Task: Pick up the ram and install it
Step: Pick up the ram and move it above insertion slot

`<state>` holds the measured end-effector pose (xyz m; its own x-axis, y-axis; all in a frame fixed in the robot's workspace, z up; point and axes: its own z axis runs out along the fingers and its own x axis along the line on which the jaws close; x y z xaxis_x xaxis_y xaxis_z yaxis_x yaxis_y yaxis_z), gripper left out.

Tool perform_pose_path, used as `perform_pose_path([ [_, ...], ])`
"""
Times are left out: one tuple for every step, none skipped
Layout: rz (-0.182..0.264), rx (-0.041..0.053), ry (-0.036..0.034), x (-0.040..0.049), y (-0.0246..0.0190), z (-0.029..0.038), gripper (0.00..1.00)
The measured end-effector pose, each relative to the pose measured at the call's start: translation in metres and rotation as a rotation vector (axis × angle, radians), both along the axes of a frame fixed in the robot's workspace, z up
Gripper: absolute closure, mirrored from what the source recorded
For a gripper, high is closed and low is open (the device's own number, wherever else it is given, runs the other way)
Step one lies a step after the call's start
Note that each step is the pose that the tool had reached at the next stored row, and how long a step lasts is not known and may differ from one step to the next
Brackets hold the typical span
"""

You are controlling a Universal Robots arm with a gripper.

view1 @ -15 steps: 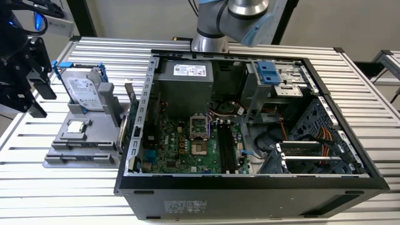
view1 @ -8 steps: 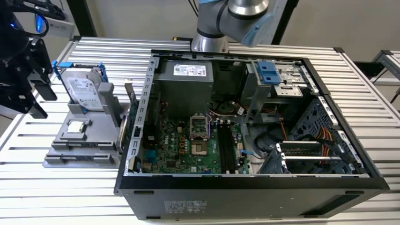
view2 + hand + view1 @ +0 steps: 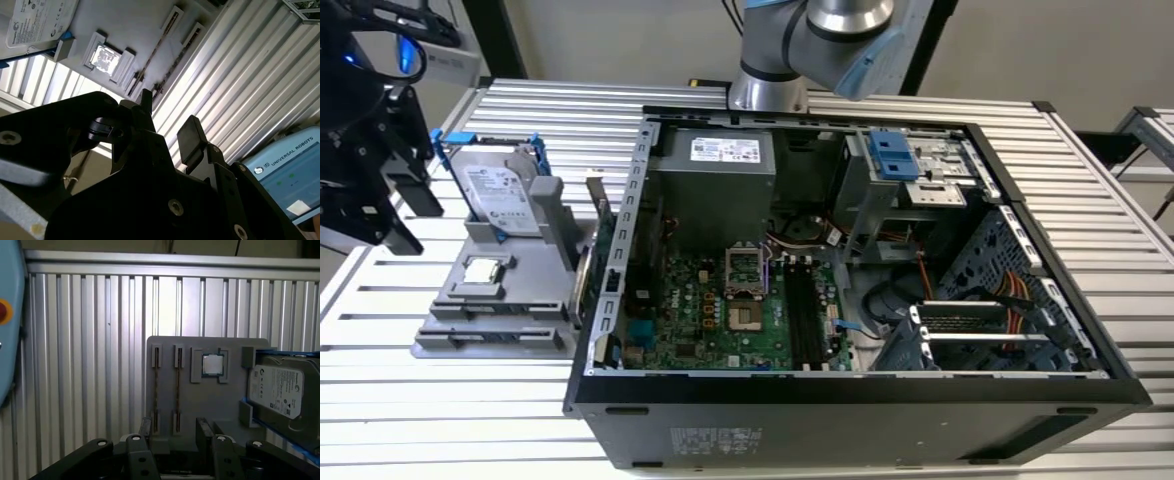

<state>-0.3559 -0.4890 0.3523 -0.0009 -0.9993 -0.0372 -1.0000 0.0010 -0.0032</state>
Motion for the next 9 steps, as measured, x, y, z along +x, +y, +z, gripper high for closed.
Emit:
perform_pose_path([
  [0.0, -0.0001, 0.0001, 0.0, 0.0, -0.0003, 0.0],
  [0.0, -0.0002, 0.0001, 0.0, 0.0, -0.0006, 0.0],
  [0.0, -0.0002, 0.0001, 0.0, 0.0, -0.001, 0.0],
  [0.0, -0.0003, 0.0001, 0.0, 0.0, -0.0013, 0.0],
  [0.0, -0.0003, 0.0001, 0.0, 0.0, -0.0016, 0.0],
  [0.0, -0.0004, 0.0001, 0.0, 0.0, -0.0019, 0.0],
  [0.0, -0.0004, 0.0, 0.0, 0.0, -0.0023, 0.0],
  [0.0, -0.0004, 0.0001, 0.0, 0.0, -0.0026, 0.0],
  [0.0, -0.0005, 0.0001, 0.0, 0.0, -0.0029, 0.0],
])
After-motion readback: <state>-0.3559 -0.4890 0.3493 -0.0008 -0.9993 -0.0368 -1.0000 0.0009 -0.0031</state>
